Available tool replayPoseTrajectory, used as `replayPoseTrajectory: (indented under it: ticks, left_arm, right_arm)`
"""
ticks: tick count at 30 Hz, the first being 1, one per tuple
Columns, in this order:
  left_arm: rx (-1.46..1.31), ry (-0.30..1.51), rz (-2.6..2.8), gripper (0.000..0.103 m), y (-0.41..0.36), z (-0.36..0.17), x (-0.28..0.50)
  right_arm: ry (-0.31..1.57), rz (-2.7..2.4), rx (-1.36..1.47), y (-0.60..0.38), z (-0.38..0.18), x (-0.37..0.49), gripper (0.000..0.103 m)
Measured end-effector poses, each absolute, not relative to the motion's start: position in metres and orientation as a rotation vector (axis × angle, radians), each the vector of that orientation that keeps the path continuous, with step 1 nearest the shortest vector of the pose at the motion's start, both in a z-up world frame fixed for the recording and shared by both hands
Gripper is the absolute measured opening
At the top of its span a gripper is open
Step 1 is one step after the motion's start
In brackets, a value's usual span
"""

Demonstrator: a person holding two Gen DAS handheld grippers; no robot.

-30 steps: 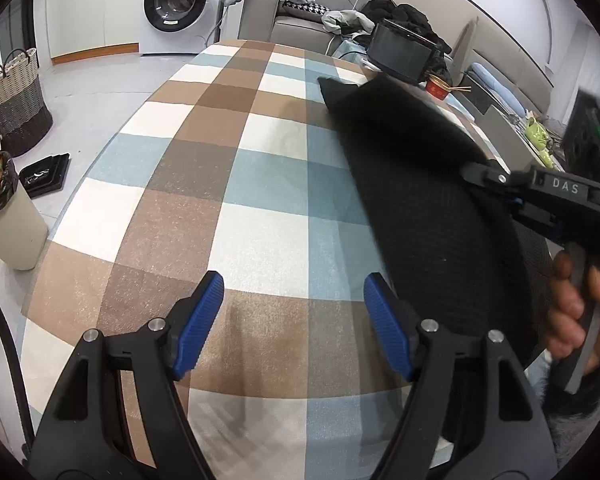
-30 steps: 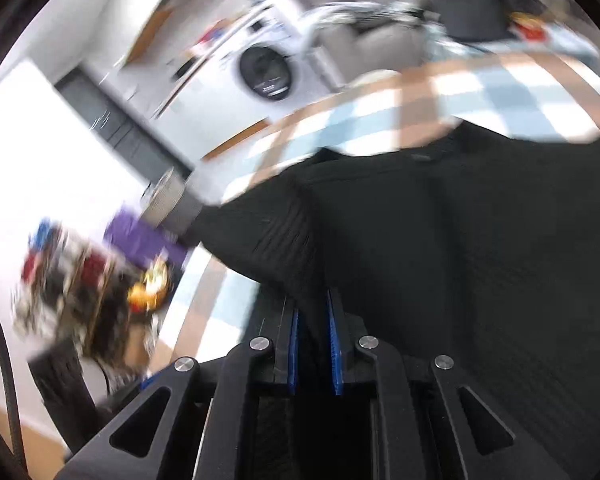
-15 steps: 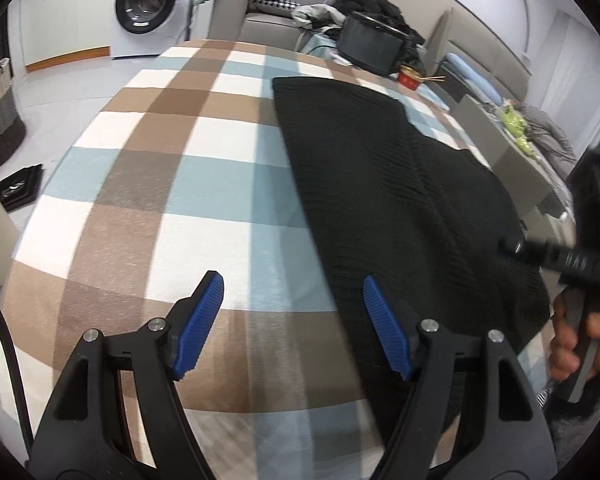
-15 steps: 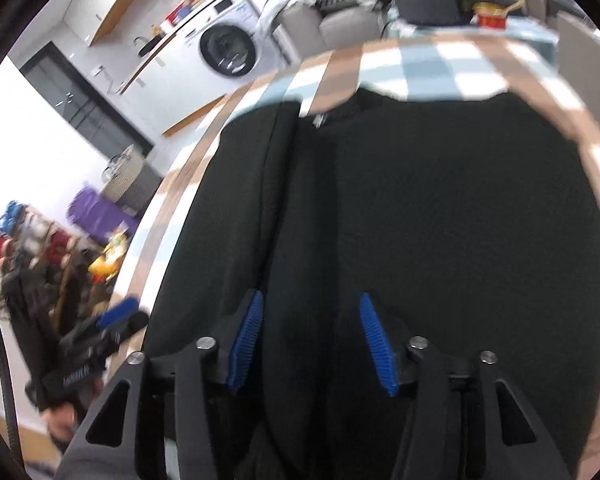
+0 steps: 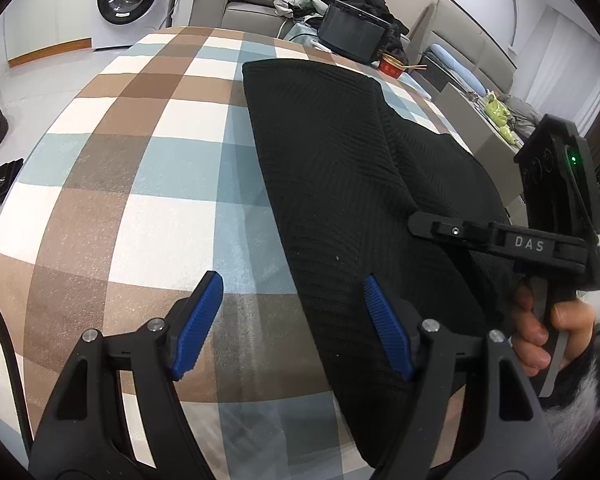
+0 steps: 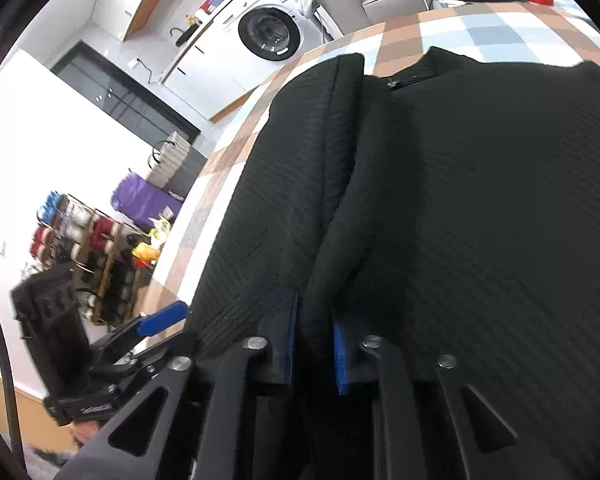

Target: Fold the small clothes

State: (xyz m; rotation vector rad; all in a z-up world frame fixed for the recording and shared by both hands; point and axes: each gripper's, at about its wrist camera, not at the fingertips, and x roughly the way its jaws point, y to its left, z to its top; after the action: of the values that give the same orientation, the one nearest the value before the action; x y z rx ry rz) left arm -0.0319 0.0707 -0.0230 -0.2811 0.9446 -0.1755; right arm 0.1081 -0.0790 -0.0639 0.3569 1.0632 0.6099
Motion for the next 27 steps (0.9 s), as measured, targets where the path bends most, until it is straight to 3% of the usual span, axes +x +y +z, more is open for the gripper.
replayPoseTrajectory:
  ticks: [8, 15, 19, 21, 27]
  left_arm:
    - [-0.280, 0.919, -0.183, 0.075, 0.076, -0.011, -0.031]
    - [-0.281, 0.940, -0.229, 0.075, 0.058, -0.017, -0.021]
    - [-0.260, 0.957, -0.270, 0.075, 0.040, -0.021, -0.012]
    - [-0.248, 0.964, -0.280, 0.075, 0.032, -0.023, -0.008]
    - [-0.250, 0.982, -0.301, 0.075, 0.013, -0.031, 0.009]
  right_arm:
    - [0.782, 0.547, 0.240, -0.101, 0.018, 0.055, 0.010]
    - [0.901, 0.245, 0.205, -0.159, -0.021, 0.050, 0.012]
    - [0.995, 0.212, 0.264, -0.181, -0.044, 0.056, 0.030]
    - [0.953, 0.211, 0.278, -0.191, -0.037, 0.049, 0.045]
    - [0.901, 0.099, 0.304, -0.221, -0.024, 0.032, 0.046]
